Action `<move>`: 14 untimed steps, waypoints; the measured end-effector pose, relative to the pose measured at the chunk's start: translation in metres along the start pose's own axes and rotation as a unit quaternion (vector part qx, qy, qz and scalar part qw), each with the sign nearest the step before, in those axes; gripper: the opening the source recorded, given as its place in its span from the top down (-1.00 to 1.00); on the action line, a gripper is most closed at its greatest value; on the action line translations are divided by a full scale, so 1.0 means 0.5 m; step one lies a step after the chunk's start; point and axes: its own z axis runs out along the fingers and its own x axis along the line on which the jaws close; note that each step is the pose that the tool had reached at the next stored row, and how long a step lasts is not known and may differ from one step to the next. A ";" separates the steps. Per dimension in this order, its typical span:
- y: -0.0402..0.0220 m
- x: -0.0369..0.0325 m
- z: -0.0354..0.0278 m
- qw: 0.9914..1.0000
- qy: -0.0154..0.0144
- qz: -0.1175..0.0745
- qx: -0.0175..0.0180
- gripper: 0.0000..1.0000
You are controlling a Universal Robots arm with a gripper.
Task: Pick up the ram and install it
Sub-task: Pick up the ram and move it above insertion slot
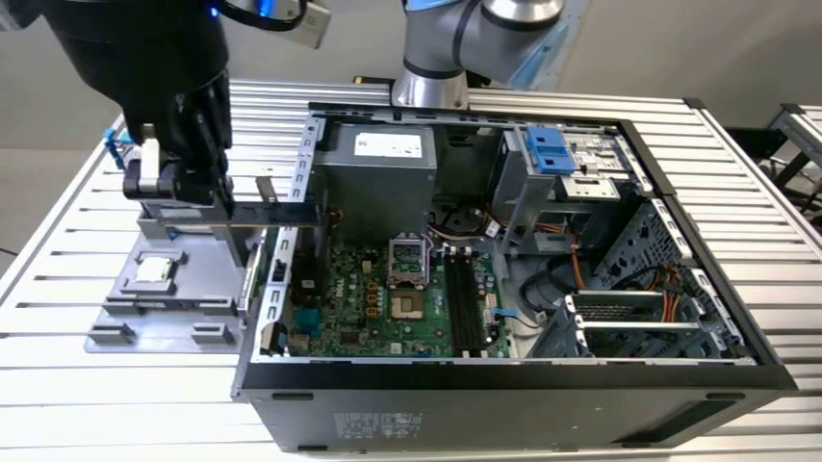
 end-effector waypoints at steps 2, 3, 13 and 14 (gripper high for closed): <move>-0.018 0.000 0.000 1.000 0.000 0.000 0.000 1.00; -0.027 0.000 0.000 1.000 0.000 0.000 0.000 1.00; -0.118 0.001 -0.001 1.000 0.000 0.000 0.000 1.00; -0.127 0.001 -0.001 1.000 0.000 0.000 0.000 1.00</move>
